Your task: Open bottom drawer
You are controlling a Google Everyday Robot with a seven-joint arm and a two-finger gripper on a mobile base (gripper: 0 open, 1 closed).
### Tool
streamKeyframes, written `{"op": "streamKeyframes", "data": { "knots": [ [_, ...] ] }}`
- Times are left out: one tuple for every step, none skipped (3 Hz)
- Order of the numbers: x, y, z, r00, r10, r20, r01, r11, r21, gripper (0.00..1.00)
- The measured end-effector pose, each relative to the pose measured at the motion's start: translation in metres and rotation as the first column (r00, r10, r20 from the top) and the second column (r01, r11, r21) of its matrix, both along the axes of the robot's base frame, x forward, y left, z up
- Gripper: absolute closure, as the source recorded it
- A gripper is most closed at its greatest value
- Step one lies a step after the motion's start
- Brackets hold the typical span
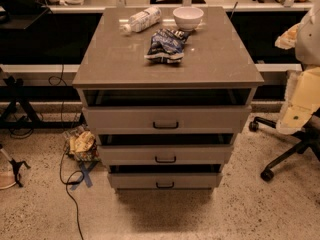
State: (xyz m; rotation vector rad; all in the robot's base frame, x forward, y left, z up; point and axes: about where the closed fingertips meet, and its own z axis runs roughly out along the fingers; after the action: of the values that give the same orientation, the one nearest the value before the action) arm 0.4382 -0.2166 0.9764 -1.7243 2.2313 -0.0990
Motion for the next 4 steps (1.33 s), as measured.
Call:
{"op": "streamKeyframes", "data": {
  "knots": [
    [0.0, -0.001, -0.001, 1.0, 0.005, -0.001, -0.005, 1.0, 0.005, 0.0],
    [-0.004, -0.006, -0.009, 0.9986, 0.053, -0.006, -0.052, 0.997, 0.053, 0.0],
    [-0.004, 0.006, -0.071, 0.9812, 0.182, -0.064, -0.169, 0.969, 0.178, 0.0],
    [-0.018, 0.043, -0.153, 0.9184, 0.377, -0.122, -0.318, 0.886, 0.338, 0.0]
  ]
}}
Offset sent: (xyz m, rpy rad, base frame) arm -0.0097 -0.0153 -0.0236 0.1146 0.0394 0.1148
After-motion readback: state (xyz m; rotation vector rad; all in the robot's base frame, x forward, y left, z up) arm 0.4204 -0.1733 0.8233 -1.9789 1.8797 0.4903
